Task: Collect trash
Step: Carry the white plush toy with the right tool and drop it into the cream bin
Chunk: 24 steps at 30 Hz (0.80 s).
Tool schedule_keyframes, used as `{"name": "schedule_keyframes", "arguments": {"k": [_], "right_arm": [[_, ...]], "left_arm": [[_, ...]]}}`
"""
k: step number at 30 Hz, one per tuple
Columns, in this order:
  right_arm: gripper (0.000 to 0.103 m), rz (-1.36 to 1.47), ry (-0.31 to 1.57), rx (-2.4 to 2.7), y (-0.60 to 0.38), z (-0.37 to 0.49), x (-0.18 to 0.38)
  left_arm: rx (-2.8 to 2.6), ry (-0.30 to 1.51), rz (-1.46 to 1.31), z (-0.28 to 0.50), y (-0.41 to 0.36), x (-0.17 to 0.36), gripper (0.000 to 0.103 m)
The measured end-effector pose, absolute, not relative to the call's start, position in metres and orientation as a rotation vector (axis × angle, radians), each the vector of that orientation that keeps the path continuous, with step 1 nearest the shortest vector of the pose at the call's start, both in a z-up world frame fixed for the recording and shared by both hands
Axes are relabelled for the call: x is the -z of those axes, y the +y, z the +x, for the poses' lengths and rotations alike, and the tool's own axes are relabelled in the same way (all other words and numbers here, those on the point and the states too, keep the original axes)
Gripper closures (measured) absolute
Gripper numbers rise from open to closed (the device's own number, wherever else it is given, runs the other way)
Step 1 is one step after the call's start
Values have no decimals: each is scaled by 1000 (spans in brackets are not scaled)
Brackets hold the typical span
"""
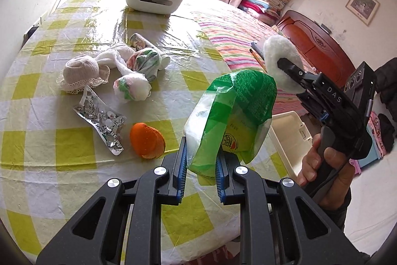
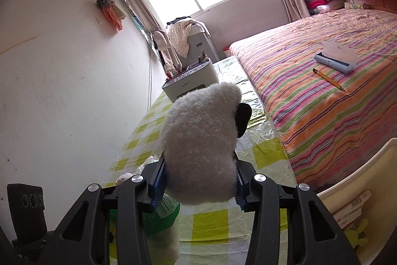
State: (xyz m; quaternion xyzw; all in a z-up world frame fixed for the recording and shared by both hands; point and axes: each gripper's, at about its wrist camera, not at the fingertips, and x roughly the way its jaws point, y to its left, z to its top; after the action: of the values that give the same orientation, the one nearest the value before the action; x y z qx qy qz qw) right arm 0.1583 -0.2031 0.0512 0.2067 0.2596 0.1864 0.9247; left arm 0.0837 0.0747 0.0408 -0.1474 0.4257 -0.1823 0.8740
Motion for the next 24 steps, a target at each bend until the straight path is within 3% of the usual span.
{"name": "schedule_keyframes", "arguments": {"k": [24], "right_arm": [[60,531,475,-295,-268,109,-37]], "left_arm": [[372,789,-208,72,41,-44,84]]}}
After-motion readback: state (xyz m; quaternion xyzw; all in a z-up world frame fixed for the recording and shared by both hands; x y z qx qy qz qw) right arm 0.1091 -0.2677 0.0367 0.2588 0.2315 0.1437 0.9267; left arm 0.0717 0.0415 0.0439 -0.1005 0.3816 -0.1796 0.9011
